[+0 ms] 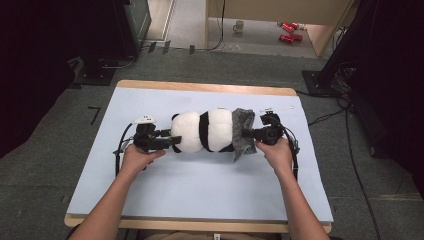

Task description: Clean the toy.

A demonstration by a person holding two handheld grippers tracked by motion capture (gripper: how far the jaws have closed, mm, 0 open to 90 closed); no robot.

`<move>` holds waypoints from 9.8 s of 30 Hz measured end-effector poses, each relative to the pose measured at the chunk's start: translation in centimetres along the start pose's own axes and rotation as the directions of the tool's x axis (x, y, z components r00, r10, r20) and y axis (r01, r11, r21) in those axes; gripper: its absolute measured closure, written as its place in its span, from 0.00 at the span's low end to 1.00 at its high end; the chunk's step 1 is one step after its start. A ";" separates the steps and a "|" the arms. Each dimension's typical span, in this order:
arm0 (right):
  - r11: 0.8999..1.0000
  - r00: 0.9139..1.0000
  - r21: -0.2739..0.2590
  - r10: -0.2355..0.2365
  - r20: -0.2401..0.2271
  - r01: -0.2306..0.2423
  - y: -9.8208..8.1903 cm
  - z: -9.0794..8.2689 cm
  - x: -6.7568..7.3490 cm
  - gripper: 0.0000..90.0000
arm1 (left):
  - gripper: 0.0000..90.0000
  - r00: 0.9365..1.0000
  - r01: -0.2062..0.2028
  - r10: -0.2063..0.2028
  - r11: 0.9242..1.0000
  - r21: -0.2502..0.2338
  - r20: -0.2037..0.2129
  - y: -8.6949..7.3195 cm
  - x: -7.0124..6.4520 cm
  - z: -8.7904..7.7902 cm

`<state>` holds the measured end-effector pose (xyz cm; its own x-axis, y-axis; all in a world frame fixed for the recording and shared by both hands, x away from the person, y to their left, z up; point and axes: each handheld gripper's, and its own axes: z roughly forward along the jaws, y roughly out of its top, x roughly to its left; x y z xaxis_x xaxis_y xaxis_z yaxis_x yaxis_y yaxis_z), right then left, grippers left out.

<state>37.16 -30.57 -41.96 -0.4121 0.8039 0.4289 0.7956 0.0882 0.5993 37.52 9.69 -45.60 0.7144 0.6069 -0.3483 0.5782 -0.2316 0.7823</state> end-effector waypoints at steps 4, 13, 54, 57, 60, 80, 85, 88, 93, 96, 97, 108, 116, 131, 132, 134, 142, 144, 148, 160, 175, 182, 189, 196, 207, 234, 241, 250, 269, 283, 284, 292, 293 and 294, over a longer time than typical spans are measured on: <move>1.000 1.000 0.000 0.011 0.012 -0.011 0.4 0.1 0.0 0.89 | 0.41 0.999 -0.032 0.032 0.999 0.014 0.000 -0.2 -0.2 -0.3; 0.999 0.999 -0.006 0.040 0.026 -0.039 0.8 0.5 -0.6 0.89 | 0.36 0.999 -0.044 0.044 0.999 -0.013 0.021 -0.7 -0.2 1.9; 0.974 0.960 -0.039 -0.228 -0.161 0.225 0.2 7.4 15.0 0.89 | 0.76 0.998 0.062 -0.060 0.995 0.077 -0.023 0.4 -2.9 -0.4; 0.963 0.955 -0.032 -0.271 -0.118 0.269 -0.1 8.3 14.8 0.90 | 0.77 0.997 0.075 -0.074 0.992 0.097 -0.018 0.2 -2.5 -0.1; 0.954 0.950 -0.020 -0.299 -0.095 0.298 -0.1 8.0 14.4 0.90 | 0.77 0.998 0.059 -0.057 0.993 0.104 -0.018 0.4 -2.4 0.0; 0.973 0.973 -0.037 -0.226 0.049 0.228 -0.9 2.0 8.4 0.90 | 0.78 0.996 0.078 -0.080 0.993 0.085 0.023 0.3 -1.2 0.2; 0.975 0.975 -0.073 -0.206 0.079 0.212 -1.3 0.9 6.8 0.90 | 0.78 0.997 0.076 -0.079 0.994 0.078 0.026 0.3 -1.1 0.4; 0.975 0.975 -0.075 -0.202 0.096 0.210 -1.4 0.6 6.2 0.90 | 0.78 0.997 0.074 -0.076 0.994 0.078 0.021 0.3 -1.2 0.4; 0.978 0.968 -0.091 -0.168 0.188 0.187 -1.2 -0.3 4.6 0.91 | 0.78 0.996 0.084 -0.086 0.993 0.080 0.013 0.2 -0.8 0.4; 0.984 0.976 -0.103 -0.123 0.179 0.143 -0.9 -0.9 3.8 0.90 | 0.78 0.994 0.106 -0.108 0.991 0.078 0.016 0.1 -0.4 0.2; 0.984 0.982 -0.117 -0.117 0.151 0.135 -0.9 -1.2 3.7 0.90 | 0.78 0.994 0.111 -0.112 0.991 0.077 0.015 0.0 -0.3 0.2; 0.970 0.973 -0.129 -0.215 -0.083 0.204 -0.3 -0.2 9.7 0.90 | 0.77 0.995 0.096 -0.097 0.992 0.081 0.010 0.1 -1.0 0.3; 0.965 0.950 -0.049 -0.263 -0.169 0.259 -0.2 6.3 13.9 0.90 | 0.77 0.994 0.103 -0.105 0.990 0.092 0.019 0.6 -1.7 0.5; 0.960 0.960 -0.019 -0.279 -0.011 0.279 -1.5 4.4 9.3 0.90 | 0.78 0.999 0.042 -0.040 0.992 0.118 -0.017 0.9 -1.8 0.7; 0.961 0.961 -0.022 -0.277 -0.007 0.277 -1.6 3.9 9.1 0.90 | 0.78 0.999 0.043 -0.042 0.992 0.117 -0.017 0.9 -1.7 0.7; 0.964 0.964 -0.032 -0.265 0.001 0.264 -1.7 3.0 8.6 0.90 | 0.78 0.999 0.043 -0.042 0.992 0.117 -0.014 0.8 -1.5 0.6; 0.971 0.971 -0.036 -0.234 0.045 0.235 -1.8 0.3 5.6 0.90 | 0.78 0.998 0.056 -0.055 0.992 0.111 -0.014 0.9 -1.3 0.5; 0.975 0.975 -0.040 -0.216 0.059 0.218 -1.9 -0.3 4.8 0.90 | 0.78 0.999 0.051 -0.050 0.993 0.106 -0.017 0.8 -1.3 0.5; 0.982 0.980 -0.029 -0.183 0.077 0.186 -1.9 -1.0 3.3 0.90 | 0.77 0.999 0.031 -0.027 0.996 0.087 -0.046 0.7 -1.3 0.5; 0.973 0.985 -0.159 -0.162 0.050 0.168 2.7 -3.9 2.7 0.90 | 0.76 0.998 0.013 -0.010 0.999 0.044 -0.061 -0.1 -1.8 0.7; 0.986 0.988 -0.072 -0.144 0.058 0.148 2.6 1.5 1.3 0.89 | 0.74 0.996 0.003 0.002 0.999 0.050 -0.087 -0.8 -2.4 0.6; 0.986 0.987 -0.085 -0.136 0.082 0.143 1.3 1.7 1.2 0.89 | 0.74 0.997 0.004 0.000 0.999 0.049 -0.074 -0.9 -2.1 0.7; 0.997 0.993 0.017 -0.075 0.090 0.074 -0.4 3.5 -0.3 0.90 | 0.73 0.998 0.022 -0.019 0.998 0.050 -0.064 -1.0 -1.7 0.8; 0.996 0.998 0.085 -0.024 0.058 0.019 -1.7 5.5 -1.3 0.90 | 0.73 0.998 0.022 -0.019 0.998 0.051 -0.057 -0.9 -1.4 0.8; 1.000 0.994 -0.004 -0.022 0.109 0.023 -0.4 1.4 -2.2 0.89 | 0.72 0.998 0.017 -0.014 0.998 0.054 -0.057 -0.9 -1.4 0.8; 0.984 0.991 -0.119 -0.134 0.017 0.135 2.9 -0.1 2.1 0.89 | 0.71 0.998 0.031 -0.027 0.998 0.052 -0.065 -1.6 -1.8 0.8; 0.990 0.994 -0.095 -0.100 0.052 0.105 1.7 1.8 1.0 0.90 | 0.71 0.998 0.034 -0.032 0.999 0.040 -0.061 -1.6 -1.7 0.9; 0.995 0.992 0.064 -0.078 0.100 0.072 0.1 4.4 -0.2 0.90 | 0.70 0.998 0.031 -0.028 0.998 0.050 -0.060 -1.4 -1.3 0.7; 0.995 0.991 0.088 -0.061 0.121 0.050 -0.9 3.0 -1.5 0.90 | 0.70 0.998 0.047 -0.046 0.998 0.029 -0.046 -0.5 -0.3 0.8; 0.986 0.994 -0.122 -0.111 0.020 0.113 0.9 -3.5 2.1 0.90 | 0.70 0.998 0.023 -0.021 0.999 0.035 -0.058 -0.3 -0.6 0.7; 0.985 0.992 -0.123 -0.123 0.010 0.124 0.9 -3.6 2.7 0.90 | 0.70 0.998 0.024 -0.023 0.999 0.033 -0.058 -0.3 -0.6 0.7; 0.979 0.974 -0.053 -0.202 -0.102 0.197 0.3 -2.9 6.2 0.90 | 0.70 0.998 0.008 -0.006 0.999 0.034 -0.061 -0.3 -0.7 0.6; 0.977 0.972 -0.034 -0.214 -0.098 0.212 0.1 -2.4 6.5 0.90 | 0.69 0.998 0.008 -0.006 0.999 0.034 -0.061 -0.2 -0.8 0.6; 0.976 0.971 -0.010 -0.219 -0.094 0.219 -0.1 -1.9 6.6 0.90 | 0.69 0.998 0.006 -0.005 0.999 0.032 -0.061 -0.2 -0.8 0.6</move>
<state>33.49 -26.42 -37.88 -0.6164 0.7060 0.3486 0.6816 0.2567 0.6852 37.06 8.83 -45.82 0.6863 0.6533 -0.3196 0.5951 -0.2518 0.7632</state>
